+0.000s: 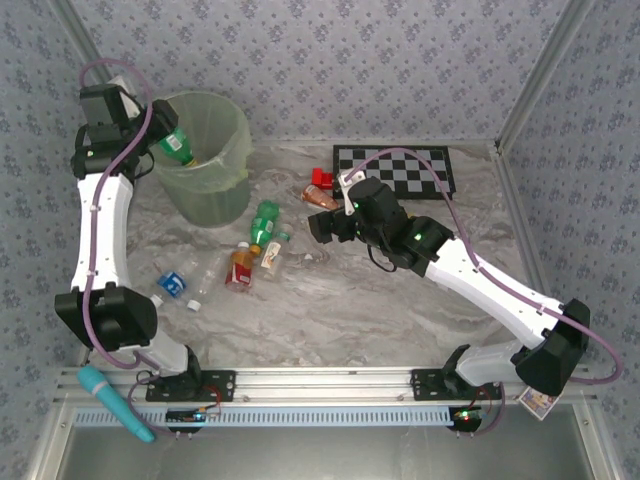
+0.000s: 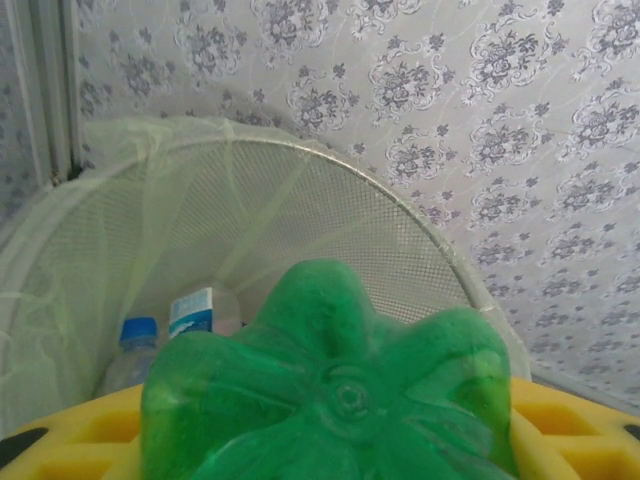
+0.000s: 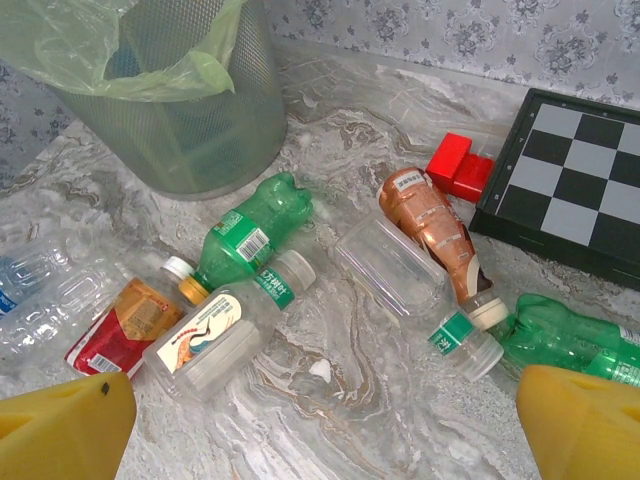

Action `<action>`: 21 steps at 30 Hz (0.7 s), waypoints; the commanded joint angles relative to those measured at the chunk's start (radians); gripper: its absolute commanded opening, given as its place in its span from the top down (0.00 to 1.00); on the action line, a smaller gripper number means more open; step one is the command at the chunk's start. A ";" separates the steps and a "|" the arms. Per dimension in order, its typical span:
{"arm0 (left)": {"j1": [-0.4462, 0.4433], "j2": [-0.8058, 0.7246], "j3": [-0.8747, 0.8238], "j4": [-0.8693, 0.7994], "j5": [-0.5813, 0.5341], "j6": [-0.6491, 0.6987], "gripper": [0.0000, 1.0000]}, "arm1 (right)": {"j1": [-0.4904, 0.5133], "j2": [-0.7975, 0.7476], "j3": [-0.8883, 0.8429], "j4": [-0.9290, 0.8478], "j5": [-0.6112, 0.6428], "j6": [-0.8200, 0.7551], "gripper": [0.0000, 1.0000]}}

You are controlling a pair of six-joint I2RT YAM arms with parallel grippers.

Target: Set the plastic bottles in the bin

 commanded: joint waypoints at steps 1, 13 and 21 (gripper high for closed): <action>-0.009 -0.045 -0.009 -0.002 -0.065 0.117 0.50 | 0.008 -0.004 0.011 -0.007 -0.004 0.011 0.00; -0.035 -0.028 -0.039 0.034 -0.044 0.164 0.45 | 0.026 -0.008 0.006 -0.013 0.016 0.015 0.00; -0.034 -0.012 -0.010 0.010 -0.052 0.147 0.06 | 0.029 -0.016 -0.001 -0.018 0.026 0.016 0.00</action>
